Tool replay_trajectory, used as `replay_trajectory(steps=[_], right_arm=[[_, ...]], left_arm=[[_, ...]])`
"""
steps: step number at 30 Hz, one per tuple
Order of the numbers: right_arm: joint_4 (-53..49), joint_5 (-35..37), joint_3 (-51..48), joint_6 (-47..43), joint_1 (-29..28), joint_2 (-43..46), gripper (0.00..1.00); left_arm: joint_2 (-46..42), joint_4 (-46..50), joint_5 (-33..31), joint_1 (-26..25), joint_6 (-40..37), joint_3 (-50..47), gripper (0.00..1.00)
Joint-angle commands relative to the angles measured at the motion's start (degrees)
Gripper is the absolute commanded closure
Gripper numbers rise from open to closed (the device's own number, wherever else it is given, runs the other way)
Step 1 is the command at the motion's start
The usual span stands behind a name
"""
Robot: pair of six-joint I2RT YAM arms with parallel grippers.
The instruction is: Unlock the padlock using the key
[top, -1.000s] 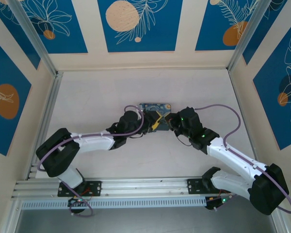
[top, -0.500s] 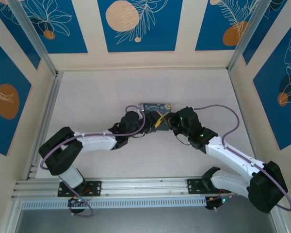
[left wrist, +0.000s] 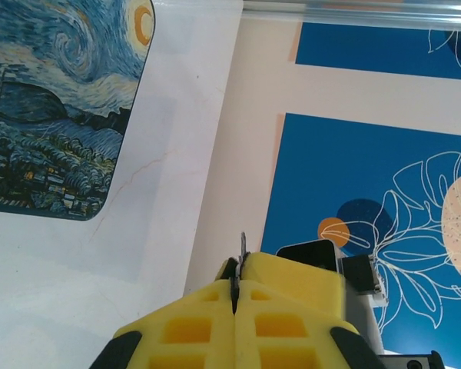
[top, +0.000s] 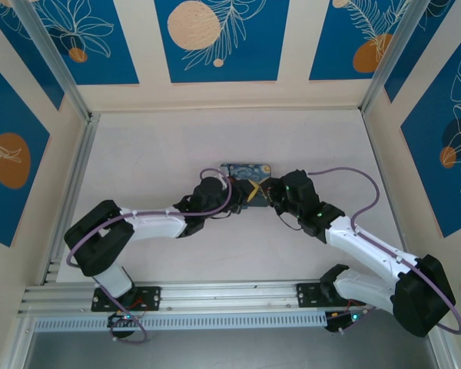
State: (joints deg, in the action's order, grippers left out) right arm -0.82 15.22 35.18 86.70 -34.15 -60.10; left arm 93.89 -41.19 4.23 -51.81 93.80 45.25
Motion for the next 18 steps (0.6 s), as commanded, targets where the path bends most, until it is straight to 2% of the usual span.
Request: replay_trajectory(steps=[1,2,5,9,11,15,18], right_arm=[[-3.42,-2.12,0.50,-3.77,1.74,3.28,0.49],[-6.32,-2.77,0.74,-5.79,3.06,5.08,0.43],[-11.85,-7.31,0.86,-13.40,8.58,10.66,0.37],[-12.72,-22.18,1.03,-23.28,18.26,12.40,0.37],[-9.90,-28.59,0.80,-27.29,21.36,11.64,0.38],[-1.49,-38.68,0.42,-35.28,23.07,9.24,0.44],[3.53,-43.95,0.60,-38.14,23.26,7.39,0.47]], left_arm=[[-0.48,-0.31,0.09,-0.21,-4.71,1.33,1.00],[-1.38,1.38,1.61,0.46,-7.58,1.33,1.00],[-4.71,9.07,8.17,3.61,-18.45,2.38,1.00],[-8.26,25.66,18.89,7.66,-39.38,8.19,1.00],[-8.97,31.84,22.85,9.46,-47.03,10.91,1.00],[-8.73,34.97,33.99,13.70,-53.55,13.98,1.00],[-8.39,36.06,39.21,15.79,-55.69,15.36,1.00]])
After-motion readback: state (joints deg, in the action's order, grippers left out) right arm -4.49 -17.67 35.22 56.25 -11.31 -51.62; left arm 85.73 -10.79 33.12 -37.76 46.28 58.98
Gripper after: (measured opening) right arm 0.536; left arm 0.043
